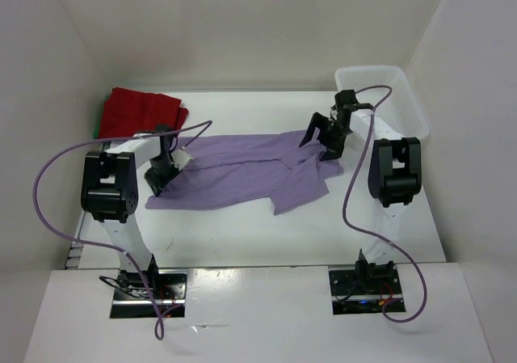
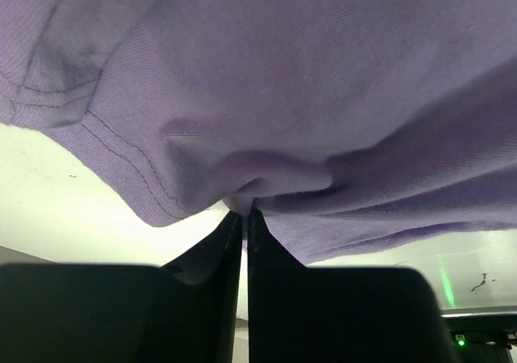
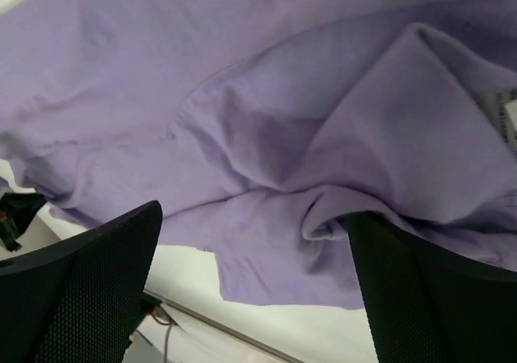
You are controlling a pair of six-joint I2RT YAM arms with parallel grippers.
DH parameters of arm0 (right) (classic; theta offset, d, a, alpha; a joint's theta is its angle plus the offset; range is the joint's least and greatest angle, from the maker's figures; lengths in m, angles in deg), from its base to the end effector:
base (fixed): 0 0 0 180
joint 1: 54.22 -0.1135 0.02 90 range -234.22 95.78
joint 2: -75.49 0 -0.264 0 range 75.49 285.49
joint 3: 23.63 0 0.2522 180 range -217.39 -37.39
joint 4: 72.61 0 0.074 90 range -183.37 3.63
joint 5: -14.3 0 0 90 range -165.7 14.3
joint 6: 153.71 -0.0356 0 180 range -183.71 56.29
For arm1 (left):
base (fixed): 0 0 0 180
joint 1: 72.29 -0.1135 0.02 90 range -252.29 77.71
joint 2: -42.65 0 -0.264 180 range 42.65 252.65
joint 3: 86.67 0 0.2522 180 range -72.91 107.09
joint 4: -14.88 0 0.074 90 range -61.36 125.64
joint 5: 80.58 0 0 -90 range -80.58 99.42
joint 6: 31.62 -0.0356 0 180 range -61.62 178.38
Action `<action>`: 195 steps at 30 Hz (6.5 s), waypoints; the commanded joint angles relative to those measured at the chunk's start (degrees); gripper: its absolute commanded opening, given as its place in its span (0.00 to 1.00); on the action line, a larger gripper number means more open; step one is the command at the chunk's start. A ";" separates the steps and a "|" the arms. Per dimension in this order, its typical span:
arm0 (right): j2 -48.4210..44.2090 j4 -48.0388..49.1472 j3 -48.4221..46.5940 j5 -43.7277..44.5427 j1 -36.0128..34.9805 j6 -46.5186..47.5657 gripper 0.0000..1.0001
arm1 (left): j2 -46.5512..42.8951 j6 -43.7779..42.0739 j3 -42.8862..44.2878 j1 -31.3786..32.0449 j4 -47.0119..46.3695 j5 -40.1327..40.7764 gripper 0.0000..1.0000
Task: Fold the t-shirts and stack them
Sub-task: Grap the side of the flattened tshirt closest away from the robot with both arms, then fold the other side of the tshirt into a rectangle
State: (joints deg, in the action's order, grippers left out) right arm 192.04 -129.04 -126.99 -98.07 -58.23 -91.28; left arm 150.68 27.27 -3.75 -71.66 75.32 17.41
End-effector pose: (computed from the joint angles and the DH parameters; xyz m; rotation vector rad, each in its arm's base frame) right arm 0.4188 0.0429 0.1919 0.4792 2.7904 0.6768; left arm 0.3386 0.0012 0.1486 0.8380 2.9785 0.2401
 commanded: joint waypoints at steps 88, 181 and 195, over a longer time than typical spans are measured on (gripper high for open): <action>-53.10 -19.20 38.19 21.84 -25.26 -22.09 0.00 | -20.15 -36.40 -30.77 9.13 -16.35 5.73 0.28; -34.03 9.79 37.92 19.76 2.15 -11.90 0.73 | 2.45 0.61 7.47 -16.71 4.49 -29.16 0.91; -27.96 13.76 42.32 15.24 5.33 -10.31 0.52 | 8.51 6.06 5.02 -16.71 -1.68 -32.60 0.58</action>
State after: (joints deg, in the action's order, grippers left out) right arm 164.48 -117.00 -85.79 -83.51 -52.83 -101.93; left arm 154.37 33.30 3.62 -88.43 76.46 -12.25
